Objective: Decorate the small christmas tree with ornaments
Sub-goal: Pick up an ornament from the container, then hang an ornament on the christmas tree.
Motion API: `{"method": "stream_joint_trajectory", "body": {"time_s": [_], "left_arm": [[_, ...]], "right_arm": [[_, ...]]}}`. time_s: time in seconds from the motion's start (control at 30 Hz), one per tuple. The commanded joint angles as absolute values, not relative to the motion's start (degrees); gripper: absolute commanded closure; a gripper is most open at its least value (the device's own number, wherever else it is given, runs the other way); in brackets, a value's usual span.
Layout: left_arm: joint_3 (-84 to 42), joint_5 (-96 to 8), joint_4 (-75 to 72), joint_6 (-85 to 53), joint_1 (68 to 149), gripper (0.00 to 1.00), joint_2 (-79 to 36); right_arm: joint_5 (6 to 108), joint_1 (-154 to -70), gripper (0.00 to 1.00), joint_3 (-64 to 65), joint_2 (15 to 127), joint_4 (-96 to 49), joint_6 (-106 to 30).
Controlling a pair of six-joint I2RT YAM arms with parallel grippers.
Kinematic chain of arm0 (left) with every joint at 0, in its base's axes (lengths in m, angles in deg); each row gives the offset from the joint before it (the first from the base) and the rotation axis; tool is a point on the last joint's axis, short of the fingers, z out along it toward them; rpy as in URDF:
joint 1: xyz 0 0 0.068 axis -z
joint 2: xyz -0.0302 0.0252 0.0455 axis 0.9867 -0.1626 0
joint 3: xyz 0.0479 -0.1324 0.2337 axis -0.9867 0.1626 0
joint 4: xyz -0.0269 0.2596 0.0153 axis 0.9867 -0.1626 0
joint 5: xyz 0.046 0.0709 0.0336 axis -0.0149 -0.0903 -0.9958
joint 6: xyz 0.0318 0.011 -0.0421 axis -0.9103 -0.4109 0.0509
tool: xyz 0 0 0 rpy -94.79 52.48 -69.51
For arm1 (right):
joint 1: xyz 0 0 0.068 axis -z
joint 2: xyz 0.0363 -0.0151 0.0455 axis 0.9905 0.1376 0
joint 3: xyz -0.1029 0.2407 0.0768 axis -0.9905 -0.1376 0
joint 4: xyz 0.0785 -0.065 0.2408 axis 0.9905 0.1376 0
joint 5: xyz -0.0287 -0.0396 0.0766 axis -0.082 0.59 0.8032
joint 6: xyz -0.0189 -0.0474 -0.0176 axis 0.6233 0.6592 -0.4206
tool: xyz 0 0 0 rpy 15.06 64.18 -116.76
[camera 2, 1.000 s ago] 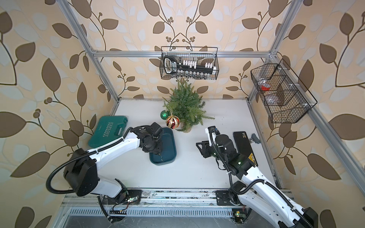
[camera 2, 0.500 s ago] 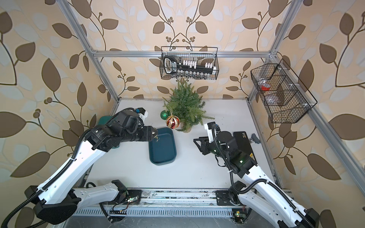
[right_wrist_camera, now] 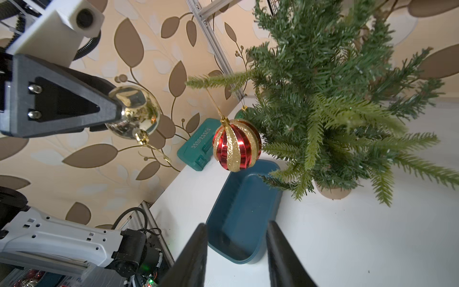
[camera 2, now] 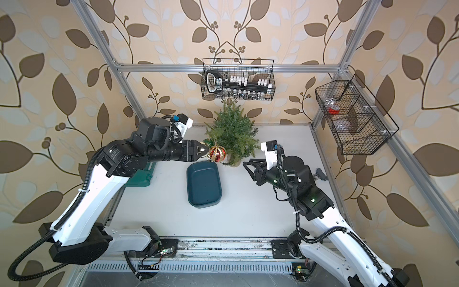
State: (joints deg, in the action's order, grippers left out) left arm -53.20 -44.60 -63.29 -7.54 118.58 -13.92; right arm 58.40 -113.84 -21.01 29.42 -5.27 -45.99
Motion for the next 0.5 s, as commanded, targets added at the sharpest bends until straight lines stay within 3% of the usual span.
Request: {"method": "stream_joint_trajectory", "body": {"time_s": [0.0, 0.47], "left_arm": [[-59.38, -44.18, -63.06, -9.61, 120.95, 0.48, -17.38], [-82.50, -48.93, -67.54, -13.16, 125.03, 0.48, -35.19]], "right_arm": [[57.75, -112.77, 0.62, -17.44, 29.89, -3.48, -44.22], [72.96, -95.89, 0.69, -14.80, 33.80, -8.61, -49.54]]}}
